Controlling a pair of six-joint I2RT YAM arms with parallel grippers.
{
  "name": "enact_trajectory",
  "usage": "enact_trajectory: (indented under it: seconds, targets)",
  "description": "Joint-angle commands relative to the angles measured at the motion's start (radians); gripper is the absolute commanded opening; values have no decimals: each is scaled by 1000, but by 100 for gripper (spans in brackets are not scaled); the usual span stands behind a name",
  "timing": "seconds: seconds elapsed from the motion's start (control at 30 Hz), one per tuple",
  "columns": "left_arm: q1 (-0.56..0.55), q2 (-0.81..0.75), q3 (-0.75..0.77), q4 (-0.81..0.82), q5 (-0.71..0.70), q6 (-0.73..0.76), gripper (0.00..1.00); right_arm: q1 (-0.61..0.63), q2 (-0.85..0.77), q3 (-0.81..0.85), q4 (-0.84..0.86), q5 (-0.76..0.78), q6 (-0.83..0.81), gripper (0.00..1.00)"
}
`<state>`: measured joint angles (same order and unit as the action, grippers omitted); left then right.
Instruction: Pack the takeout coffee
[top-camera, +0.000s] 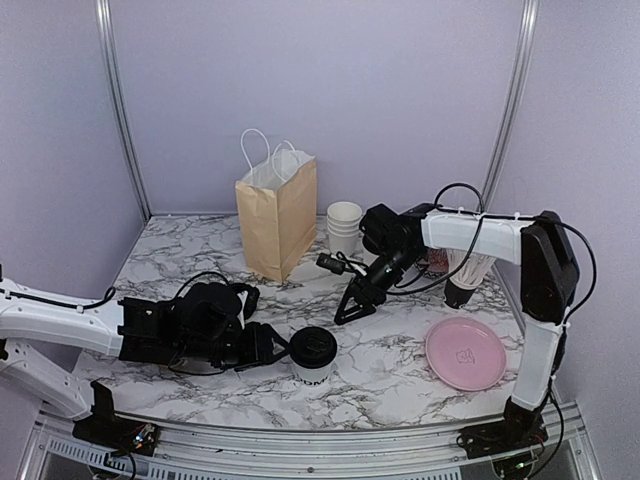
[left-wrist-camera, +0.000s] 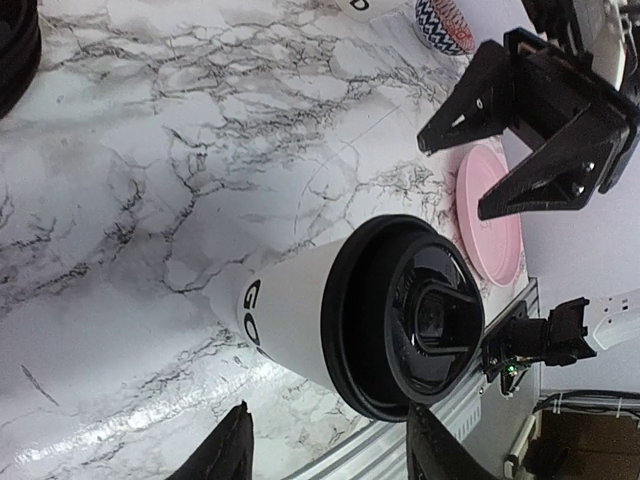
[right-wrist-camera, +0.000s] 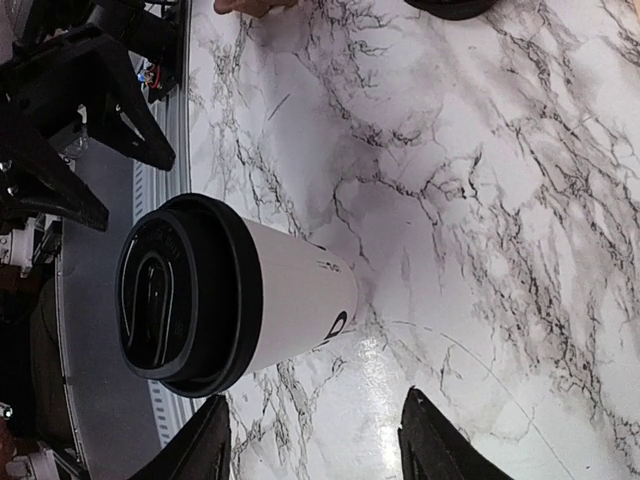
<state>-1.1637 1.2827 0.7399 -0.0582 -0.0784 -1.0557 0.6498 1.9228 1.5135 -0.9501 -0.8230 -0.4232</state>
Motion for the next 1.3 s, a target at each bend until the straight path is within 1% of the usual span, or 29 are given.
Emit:
enact_trajectory:
  seconds: [0.0, 0.1, 0.17, 0.3, 0.8, 0.93, 1.1, 1.2, 1.27]
  targets:
    - [-22, 52, -25, 124, 70, -72, 50, 0, 53, 60, 5, -31, 6, 57]
    - [-24, 75, -44, 189, 74, -88, 46, 14, 66, 66, 2, -32, 4, 57]
    - [-24, 80, -57, 222, 105, -95, 45, 23, 69, 66, -3, -34, -1, 57]
    - [-24, 93, -65, 241, 107, -96, 43, 45, 74, 68, -10, -46, -9, 57]
    - [0, 157, -103, 192, 111, -121, 33, 69, 115, 56, -32, -64, -26, 59]
    - [14, 184, -131, 173, 115, -128, 29, 82, 147, 39, -22, -36, -16, 59]
    - [19, 224, -185, 164, 148, -154, 27, 84, 197, 28, -12, 49, 23, 57]
    - [18, 216, -165, 151, 156, -137, 28, 83, 200, 31, -13, 59, 24, 56]
    - [17, 200, -114, 113, 140, -93, 29, 83, 181, 47, -19, 56, 17, 56]
